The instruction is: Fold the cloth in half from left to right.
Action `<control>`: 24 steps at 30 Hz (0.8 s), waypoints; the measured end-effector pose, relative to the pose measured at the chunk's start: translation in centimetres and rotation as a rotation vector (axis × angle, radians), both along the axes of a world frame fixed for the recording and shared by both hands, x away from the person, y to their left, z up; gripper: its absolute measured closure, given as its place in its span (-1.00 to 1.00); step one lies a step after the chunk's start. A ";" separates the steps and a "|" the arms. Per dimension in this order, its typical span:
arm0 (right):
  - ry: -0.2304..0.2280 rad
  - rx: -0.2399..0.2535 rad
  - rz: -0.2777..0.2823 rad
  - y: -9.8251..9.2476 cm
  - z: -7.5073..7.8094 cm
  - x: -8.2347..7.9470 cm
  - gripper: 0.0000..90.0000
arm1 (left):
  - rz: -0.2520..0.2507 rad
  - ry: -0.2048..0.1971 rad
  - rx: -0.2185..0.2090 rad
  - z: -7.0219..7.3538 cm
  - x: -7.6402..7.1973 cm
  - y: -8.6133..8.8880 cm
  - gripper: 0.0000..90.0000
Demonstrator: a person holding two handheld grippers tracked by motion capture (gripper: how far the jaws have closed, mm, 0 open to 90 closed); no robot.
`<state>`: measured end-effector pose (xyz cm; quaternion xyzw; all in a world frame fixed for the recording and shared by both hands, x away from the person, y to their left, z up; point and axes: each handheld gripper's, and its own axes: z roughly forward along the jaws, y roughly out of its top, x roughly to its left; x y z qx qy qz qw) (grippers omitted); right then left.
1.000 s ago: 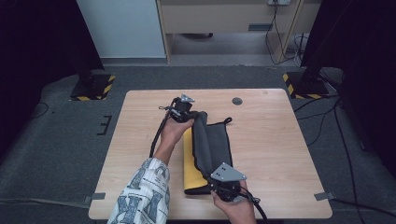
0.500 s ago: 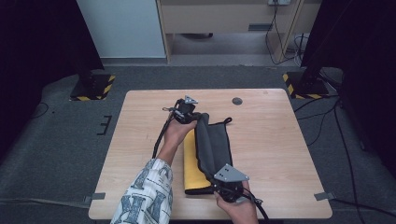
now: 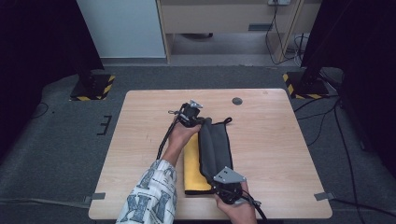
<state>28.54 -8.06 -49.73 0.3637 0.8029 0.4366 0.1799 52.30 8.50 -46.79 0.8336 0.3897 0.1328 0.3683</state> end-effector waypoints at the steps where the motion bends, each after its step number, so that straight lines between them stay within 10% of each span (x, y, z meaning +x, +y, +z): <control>1: 0.005 -0.002 -0.002 -0.1 -0.1 0.0 0.84 | -0.002 0.004 -0.002 -0.2 0.0 -0.1 0.86; 24: 0.098 -0.046 -0.069 -1.8 -1.1 0.7 0.46 | -0.038 0.044 -0.077 -0.9 -0.6 -1.8 0.63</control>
